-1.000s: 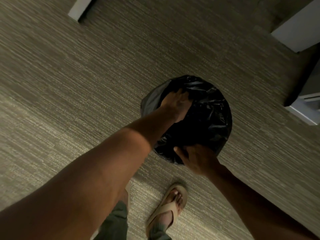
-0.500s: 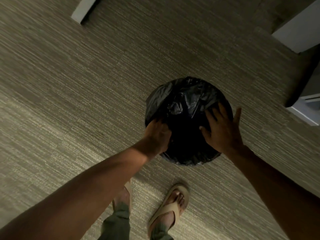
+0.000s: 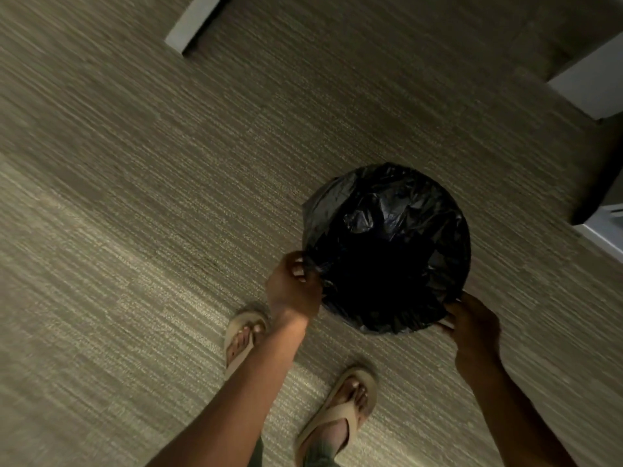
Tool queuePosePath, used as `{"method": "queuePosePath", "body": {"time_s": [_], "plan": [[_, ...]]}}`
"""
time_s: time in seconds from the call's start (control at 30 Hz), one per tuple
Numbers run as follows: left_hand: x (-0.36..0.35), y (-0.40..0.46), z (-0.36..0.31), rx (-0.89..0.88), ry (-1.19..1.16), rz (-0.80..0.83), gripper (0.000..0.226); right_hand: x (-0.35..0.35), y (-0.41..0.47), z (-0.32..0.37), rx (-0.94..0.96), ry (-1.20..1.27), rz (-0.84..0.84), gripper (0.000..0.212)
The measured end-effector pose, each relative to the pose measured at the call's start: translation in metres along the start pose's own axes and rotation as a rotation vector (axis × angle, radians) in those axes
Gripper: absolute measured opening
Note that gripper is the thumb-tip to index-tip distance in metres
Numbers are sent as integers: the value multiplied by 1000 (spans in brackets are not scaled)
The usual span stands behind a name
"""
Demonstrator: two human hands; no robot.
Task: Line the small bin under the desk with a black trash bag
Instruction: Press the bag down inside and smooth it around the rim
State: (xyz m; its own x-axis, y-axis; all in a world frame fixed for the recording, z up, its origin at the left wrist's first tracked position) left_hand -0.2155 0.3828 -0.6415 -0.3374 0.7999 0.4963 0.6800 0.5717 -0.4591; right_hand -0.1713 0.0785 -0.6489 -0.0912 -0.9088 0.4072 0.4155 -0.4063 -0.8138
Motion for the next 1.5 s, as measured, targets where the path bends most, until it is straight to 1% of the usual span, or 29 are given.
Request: {"method": "queuePosePath", "body": {"time_s": [0.1, 0.17, 0.27, 0.33, 0.37, 0.4, 0.43, 0.5, 0.63, 0.7, 0.83, 0.87, 0.93, 1.0, 1.13, 1.2, 1.27, 1.3, 1.33, 1.4, 1.47, 1.5], "plan": [[6, 11, 5, 44, -46, 56, 18, -7, -4, 1, 28, -10, 17, 18], [12, 20, 6, 67, -86, 74, 21, -12, -10, 6, 68, 3, 23, 23], [29, 37, 11, 103, -93, 60, 26, -27, -24, 20, 113, -17, 30, 37], [49, 47, 12, 116, -132, 37, 25, -46, -35, 33, 144, -34, 56, 34], [61, 53, 13, 114, -154, 21, 20, -59, -41, 42, 159, -37, 72, 31], [75, 60, 14, 108, -181, 3, 15, -73, -46, 50, 179, -47, 86, 28], [90, 69, 14, 99, -205, -11, 15, -90, -51, 59, 201, -60, 107, 26], [120, 90, 14, 75, -225, -46, 21, -130, -59, 76, 247, -89, 164, 20], [178, 148, 13, -6, -207, -172, 27, -223, -66, 119, 295, -128, 243, 28], [202, 180, 12, -42, -150, -220, 30, -268, -70, 141, 322, -168, 260, 26], [240, 235, 8, -28, -74, -257, 46, -337, -76, 174, 358, -214, 247, 28], [248, 245, 8, -26, -65, -261, 48, -350, -78, 179, 358, -222, 248, 28], [260, 262, 11, -7, -51, -262, 43, -373, -81, 185, 344, -236, 250, 25], [266, 274, 17, 22, -58, -252, 36, -389, -84, 188, 331, -252, 236, 24], [267, 283, 16, 19, -96, -225, 31, -401, -87, 192, 303, -225, 217, 23], [266, 284, 15, 3, -107, -238, 34, -400, -87, 193, 304, -227, 219, 19], [265, 279, 15, -18, -96, -234, 39, -399, -87, 194, 301, -232, 256, 9], [264, 277, 15, -20, -88, -234, 40, -398, -87, 195, 300, -237, 272, 8], [263, 275, 15, -14, -84, -244, 41, -397, -88, 195, 311, -270, 272, 11], [261, 270, 12, -1, -50, -292, 43, -391, -89, 197, 386, -417, 204, 31], [261, 261, 6, -26, 85, -333, 58, -381, -96, 198, 506, -559, 100, 52], [260, 254, 2, -66, 168, -344, 65, -374, -100, 197, 582, -611, 67, 58]]}}
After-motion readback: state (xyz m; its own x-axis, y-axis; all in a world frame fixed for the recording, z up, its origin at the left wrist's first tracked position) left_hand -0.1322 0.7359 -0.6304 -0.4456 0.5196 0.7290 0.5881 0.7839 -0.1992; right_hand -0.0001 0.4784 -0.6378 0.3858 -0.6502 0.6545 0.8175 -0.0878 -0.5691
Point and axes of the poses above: each hand's wrist, its own y-axis towards the middle knuckle, its own x-axis out of the back of the hand, z = x × y, the point moved 3 cm from there along y, towards the middle knuckle, and after that the axes turned 13 degrees about -x, right-handed, at the moved point
